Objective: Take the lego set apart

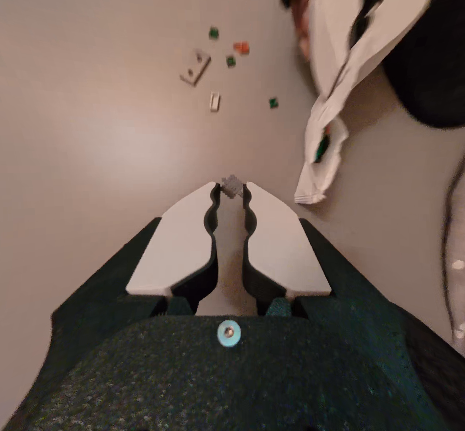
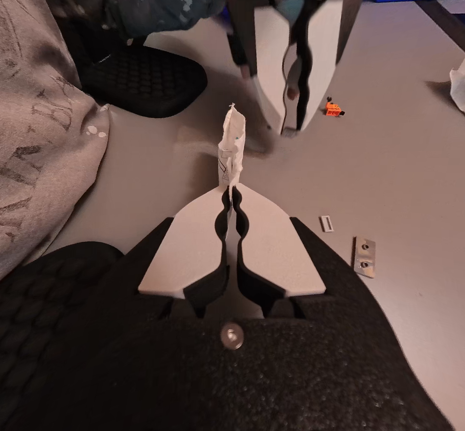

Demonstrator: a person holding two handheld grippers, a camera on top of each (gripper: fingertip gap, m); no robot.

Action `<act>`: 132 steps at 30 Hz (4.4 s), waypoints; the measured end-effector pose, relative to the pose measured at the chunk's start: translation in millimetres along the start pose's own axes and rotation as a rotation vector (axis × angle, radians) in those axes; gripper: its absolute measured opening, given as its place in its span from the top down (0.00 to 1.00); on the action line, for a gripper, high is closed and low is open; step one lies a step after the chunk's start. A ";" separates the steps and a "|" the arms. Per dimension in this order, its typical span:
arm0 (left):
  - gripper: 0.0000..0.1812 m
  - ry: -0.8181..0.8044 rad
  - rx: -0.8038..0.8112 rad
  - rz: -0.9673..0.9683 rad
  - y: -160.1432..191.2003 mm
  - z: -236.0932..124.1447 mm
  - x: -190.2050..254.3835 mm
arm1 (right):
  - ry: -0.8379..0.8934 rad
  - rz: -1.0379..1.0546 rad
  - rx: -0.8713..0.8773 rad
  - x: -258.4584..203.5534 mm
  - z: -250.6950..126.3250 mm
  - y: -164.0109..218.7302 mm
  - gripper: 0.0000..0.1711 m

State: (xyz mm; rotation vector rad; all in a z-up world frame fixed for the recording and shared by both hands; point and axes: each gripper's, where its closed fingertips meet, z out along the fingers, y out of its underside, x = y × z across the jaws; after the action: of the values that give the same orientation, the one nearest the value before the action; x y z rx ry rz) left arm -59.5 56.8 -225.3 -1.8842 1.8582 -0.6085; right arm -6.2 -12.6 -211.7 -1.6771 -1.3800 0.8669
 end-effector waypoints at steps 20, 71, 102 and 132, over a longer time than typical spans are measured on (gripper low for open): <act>0.91 0.446 -0.071 -0.035 -29.1 -16.5 65.5 | -0.001 -0.073 -0.003 -9.1 7.8 -3.7 1.00; 0.81 -0.246 0.286 0.499 -39.3 -18.9 63.5 | -0.022 0.018 0.044 -1.1 11.1 -3.8 0.98; 0.90 0.137 0.158 0.066 -17.3 -37.5 16.0 | -0.020 0.040 0.042 1.1 11.6 0.2 0.98; 0.83 0.114 0.125 0.119 -13.5 -36.4 51.8 | 0.017 -0.103 0.034 -5.9 15.2 0.7 0.99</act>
State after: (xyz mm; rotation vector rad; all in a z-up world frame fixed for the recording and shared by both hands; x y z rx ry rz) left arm -69.2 5.4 -187.1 -1.6783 1.9382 -0.7867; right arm -20.2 -16.3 -219.2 -1.5701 -1.4197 0.8114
